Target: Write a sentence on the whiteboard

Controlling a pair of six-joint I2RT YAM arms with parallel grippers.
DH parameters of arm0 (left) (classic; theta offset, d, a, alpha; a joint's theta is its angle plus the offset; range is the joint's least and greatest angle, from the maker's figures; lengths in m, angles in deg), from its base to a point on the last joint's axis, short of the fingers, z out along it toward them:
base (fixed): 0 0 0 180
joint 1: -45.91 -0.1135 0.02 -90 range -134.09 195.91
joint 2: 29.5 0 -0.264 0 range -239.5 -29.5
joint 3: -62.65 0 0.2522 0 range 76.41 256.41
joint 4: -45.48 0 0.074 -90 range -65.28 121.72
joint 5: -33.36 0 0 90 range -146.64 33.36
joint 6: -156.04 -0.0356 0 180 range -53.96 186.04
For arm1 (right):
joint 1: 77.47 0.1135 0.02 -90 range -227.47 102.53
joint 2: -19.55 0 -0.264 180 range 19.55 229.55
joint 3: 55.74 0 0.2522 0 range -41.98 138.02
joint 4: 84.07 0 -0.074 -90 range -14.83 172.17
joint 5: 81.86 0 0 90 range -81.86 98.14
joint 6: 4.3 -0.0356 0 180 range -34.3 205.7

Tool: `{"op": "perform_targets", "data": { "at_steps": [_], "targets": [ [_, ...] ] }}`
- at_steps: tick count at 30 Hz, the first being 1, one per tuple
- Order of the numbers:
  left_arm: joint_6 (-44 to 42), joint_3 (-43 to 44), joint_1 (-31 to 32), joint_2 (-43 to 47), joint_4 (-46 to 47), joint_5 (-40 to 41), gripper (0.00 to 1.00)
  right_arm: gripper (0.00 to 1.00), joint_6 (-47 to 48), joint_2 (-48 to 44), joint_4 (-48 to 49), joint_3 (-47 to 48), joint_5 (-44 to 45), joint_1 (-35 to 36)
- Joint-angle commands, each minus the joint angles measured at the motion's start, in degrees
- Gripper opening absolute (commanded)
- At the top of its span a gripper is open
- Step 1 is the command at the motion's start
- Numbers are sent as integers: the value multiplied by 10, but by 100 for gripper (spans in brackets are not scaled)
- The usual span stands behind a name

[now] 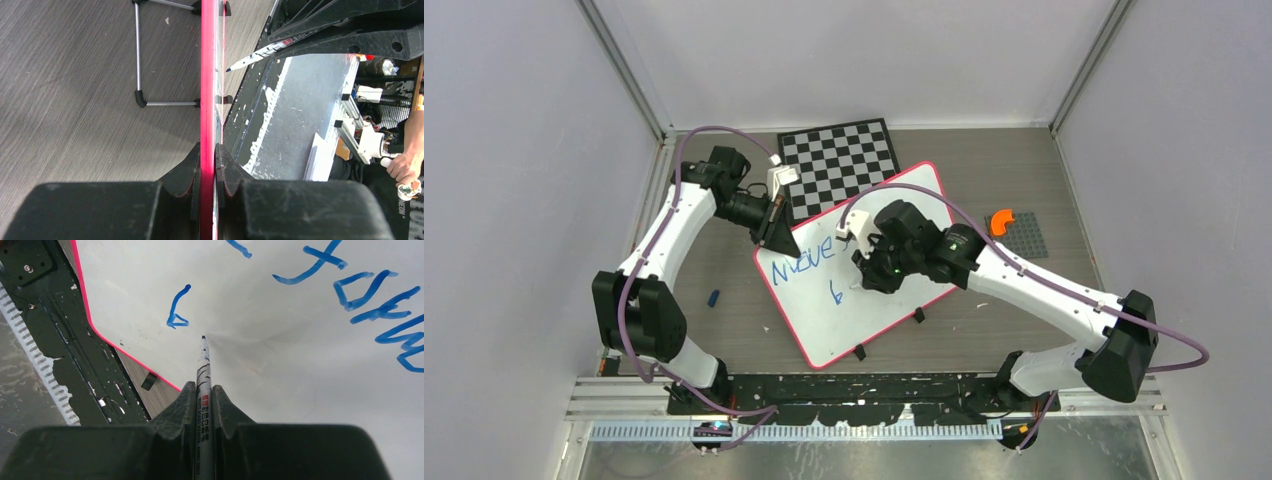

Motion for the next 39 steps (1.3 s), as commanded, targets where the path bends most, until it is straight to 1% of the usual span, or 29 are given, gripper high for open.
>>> {"op": "perform_targets", "data": {
  "at_steps": [1, 5, 13, 21, 29, 39],
  "targets": [
    [-38, 1, -4, 16, 25, 39, 0, 0, -2, 8, 16, 24, 15, -1],
    [-38, -2, -4, 18, 25, 39, 0, 0, -5, 18, 26, 29, 24, 0],
    [-41, 0, -4, 17, 22, 41, 0, 0, -12, 35, 29, 42, 7, 2],
    [-42, 1, -4, 16, 21, 41, 0, 0, -5, 27, 24, 10, 5, 4],
    [-40, 1, -4, 14, 22, 41, 0, 0, 6, 5, 20, -11, 26, 4],
    [-37, 4, -4, 13, 23, 38, 0, 0, 22, 6, 6, 22, 48, -7]
  ]
}}
